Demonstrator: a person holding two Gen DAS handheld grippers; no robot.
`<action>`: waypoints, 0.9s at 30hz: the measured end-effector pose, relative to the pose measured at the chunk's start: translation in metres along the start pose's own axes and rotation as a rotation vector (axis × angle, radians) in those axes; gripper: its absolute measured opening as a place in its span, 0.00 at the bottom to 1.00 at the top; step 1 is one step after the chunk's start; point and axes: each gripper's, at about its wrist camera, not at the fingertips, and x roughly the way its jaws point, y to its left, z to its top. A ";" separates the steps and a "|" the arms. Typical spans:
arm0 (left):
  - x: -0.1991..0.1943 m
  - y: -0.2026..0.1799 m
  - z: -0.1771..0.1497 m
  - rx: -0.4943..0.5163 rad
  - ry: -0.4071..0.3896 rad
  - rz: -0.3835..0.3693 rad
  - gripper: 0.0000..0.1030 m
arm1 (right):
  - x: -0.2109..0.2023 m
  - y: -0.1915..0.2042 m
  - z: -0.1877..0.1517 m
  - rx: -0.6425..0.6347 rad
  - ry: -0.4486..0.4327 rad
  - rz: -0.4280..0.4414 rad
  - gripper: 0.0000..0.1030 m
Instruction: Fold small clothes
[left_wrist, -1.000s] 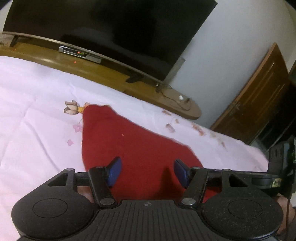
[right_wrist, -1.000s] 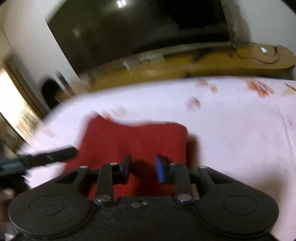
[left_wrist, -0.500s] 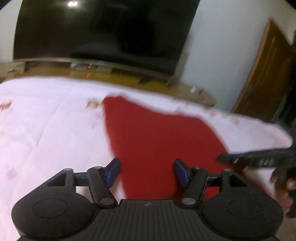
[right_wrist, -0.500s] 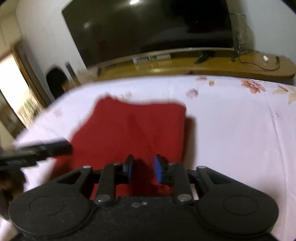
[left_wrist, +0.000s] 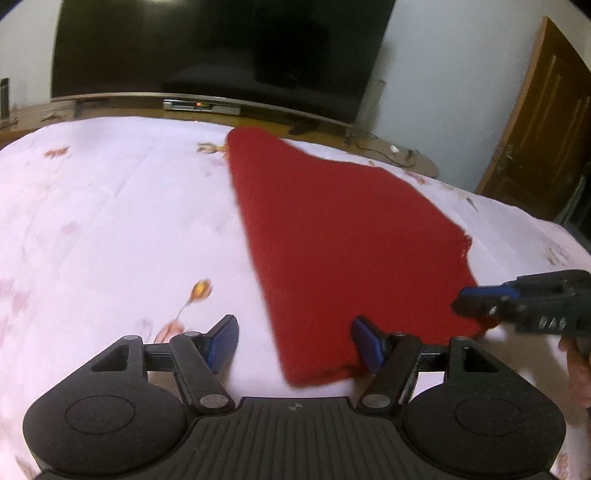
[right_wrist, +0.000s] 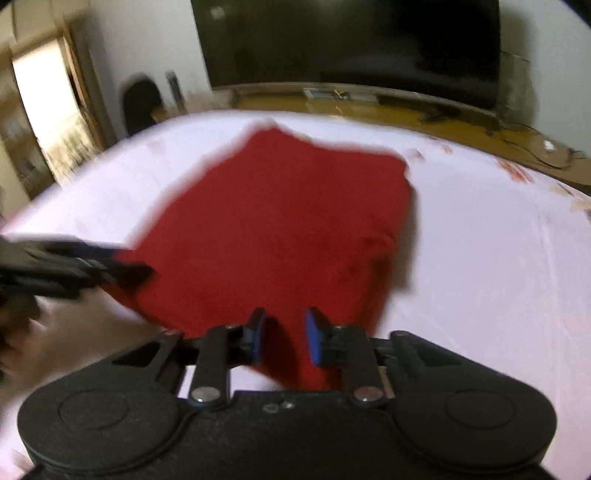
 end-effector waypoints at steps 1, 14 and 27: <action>-0.004 0.003 -0.003 -0.023 -0.005 0.002 0.68 | -0.002 -0.006 -0.004 0.027 -0.023 0.004 0.17; -0.168 -0.101 -0.029 0.070 -0.140 0.160 1.00 | -0.145 0.027 -0.042 0.130 -0.132 -0.033 0.50; -0.301 -0.170 -0.092 0.087 -0.246 0.133 1.00 | -0.281 0.091 -0.101 0.161 -0.269 -0.154 0.96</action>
